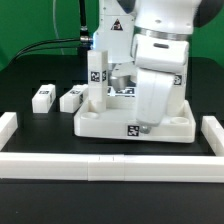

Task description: Assemble desk

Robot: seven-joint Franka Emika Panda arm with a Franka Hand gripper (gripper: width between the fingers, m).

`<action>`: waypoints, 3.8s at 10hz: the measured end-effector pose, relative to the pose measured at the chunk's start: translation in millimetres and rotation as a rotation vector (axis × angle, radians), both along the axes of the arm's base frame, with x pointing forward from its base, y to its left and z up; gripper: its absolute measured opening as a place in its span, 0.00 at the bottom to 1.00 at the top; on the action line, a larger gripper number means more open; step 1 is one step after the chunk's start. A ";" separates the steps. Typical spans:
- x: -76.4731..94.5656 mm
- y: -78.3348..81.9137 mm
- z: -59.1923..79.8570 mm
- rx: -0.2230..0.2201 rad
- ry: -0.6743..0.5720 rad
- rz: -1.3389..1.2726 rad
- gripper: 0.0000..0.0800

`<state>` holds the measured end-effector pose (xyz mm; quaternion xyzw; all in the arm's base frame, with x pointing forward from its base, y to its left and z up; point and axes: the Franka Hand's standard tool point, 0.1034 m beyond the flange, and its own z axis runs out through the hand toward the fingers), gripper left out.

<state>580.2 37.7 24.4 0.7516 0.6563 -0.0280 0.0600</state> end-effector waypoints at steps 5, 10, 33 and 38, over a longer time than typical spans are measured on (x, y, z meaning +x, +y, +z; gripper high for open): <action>47.7 3.8 1.7 -0.010 0.009 0.066 0.08; 55.7 11.0 12.6 -0.018 -0.016 0.066 0.20; 31.2 -90.9 80.2 0.015 -0.026 -1.025 0.81; 14.1 -132.8 74.7 -0.001 0.026 -1.430 0.81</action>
Offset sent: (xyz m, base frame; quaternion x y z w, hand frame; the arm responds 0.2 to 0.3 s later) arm 0.0366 0.0204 0.0008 -0.0129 0.0464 -0.0741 0.9961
